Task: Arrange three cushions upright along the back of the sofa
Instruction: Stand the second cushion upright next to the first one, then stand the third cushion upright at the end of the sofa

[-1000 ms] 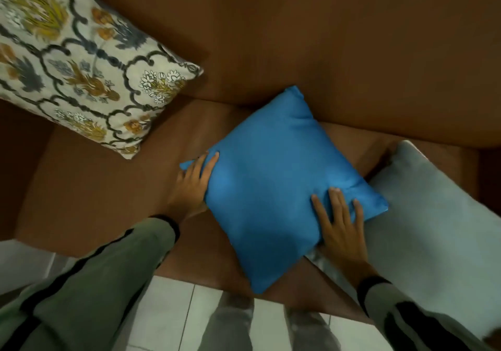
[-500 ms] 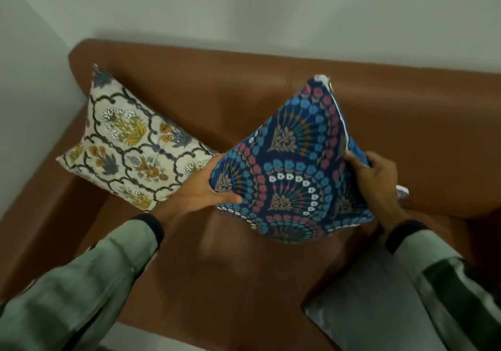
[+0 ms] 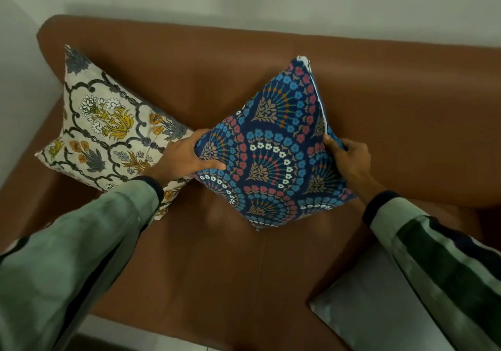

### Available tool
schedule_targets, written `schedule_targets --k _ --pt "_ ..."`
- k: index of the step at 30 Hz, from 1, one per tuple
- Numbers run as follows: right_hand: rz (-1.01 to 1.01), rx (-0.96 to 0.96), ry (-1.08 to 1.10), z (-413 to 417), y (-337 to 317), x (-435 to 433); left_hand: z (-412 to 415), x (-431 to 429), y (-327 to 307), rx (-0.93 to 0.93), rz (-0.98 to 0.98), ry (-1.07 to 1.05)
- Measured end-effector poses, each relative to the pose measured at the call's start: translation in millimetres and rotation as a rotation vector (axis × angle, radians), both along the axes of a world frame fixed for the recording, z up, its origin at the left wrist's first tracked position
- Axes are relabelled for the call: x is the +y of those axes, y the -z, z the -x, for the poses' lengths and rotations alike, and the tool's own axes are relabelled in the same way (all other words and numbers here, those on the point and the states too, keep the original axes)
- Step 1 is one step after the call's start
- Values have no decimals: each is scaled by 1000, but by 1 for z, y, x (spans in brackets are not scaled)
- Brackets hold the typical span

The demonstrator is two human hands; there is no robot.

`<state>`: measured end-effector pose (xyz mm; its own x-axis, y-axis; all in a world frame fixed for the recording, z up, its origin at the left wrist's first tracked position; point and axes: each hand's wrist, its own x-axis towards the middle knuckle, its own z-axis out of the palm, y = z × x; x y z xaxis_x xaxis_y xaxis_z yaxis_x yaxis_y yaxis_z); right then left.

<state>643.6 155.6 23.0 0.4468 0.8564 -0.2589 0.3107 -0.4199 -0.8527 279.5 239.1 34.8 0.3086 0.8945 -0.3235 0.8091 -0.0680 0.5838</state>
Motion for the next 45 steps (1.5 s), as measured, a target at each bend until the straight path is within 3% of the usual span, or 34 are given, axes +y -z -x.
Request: schedule_targets --k 7,12,15,20,23,26,31,35,37,43,45 --pt "81 -148 -48 -14 5 -8 5 -18 26 262 -342 65" --pt "105 -363 -23 -39 6 -30 -4 -60 24 254 -665 7" --pt "113 -493 -106 -65 11 -68 -27 -106 28 226 -738 35" --pt "287 -760 -457 -151 32 -178 -96 -210 56 210 -600 275" --pt "487 -812 -677 -218 40 -256 -154 -278 88 223 -457 468" --pt "533 -828 -827 -275 47 -324 -198 -335 122 261 -358 607" --pt "374 -951 -1026 -346 79 -412 -252 -396 179 315 -177 505" --pt "221 -1049 -991 -332 109 -428 -277 -410 191 329 -23 341" --pt "195 -955 -910 -317 114 -415 -277 -408 183 257 65 268" --pt "319 -161 -421 -320 54 -367 -268 -345 101 -222 263 -8" --pt "275 -55 -261 -329 24 -340 -273 -314 58 -377 259 -91"
